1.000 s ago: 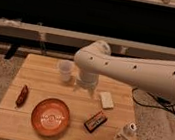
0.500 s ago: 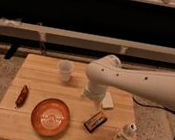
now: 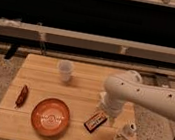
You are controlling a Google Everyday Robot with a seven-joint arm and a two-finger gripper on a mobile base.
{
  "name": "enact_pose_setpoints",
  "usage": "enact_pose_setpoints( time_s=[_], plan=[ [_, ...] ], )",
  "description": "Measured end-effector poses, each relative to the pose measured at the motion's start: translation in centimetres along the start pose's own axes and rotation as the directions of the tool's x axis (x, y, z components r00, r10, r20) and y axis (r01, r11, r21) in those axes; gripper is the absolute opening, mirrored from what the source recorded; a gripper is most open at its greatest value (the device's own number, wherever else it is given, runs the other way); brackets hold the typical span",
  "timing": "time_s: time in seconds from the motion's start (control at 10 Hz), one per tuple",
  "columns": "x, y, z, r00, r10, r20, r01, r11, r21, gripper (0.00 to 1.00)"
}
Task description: Knock the bottle over
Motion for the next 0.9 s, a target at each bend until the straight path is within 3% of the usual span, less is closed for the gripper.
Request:
enact_pose_setpoints(
  time_s=[0.3,0.9],
  plan=[
    [-0.7,-2.8,1.2,0.998,0.059,-0.005,-0.058,0.997,0.048,0.65],
    [-0.8,-8.9,1.0,0.987,0.160,-0.018,-0.157,0.981,0.116,0.65]
  ],
)
